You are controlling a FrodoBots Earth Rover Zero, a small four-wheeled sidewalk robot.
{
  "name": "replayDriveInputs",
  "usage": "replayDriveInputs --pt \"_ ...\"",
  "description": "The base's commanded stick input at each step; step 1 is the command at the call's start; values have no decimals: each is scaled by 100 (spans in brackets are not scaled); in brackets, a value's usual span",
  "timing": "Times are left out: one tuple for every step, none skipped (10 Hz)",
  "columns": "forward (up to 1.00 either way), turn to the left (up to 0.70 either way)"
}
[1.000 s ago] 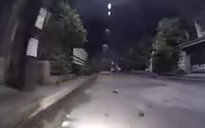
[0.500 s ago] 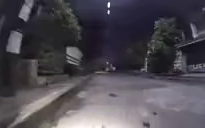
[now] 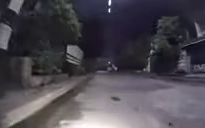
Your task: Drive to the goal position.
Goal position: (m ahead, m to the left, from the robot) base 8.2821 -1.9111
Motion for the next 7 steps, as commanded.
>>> replayDriveInputs --pt "70 -11" --pt "70 -19" --pt "70 -27" --pt "70 -34" --pt "70 -25" --pt "70 -15" --pt "70 -8"
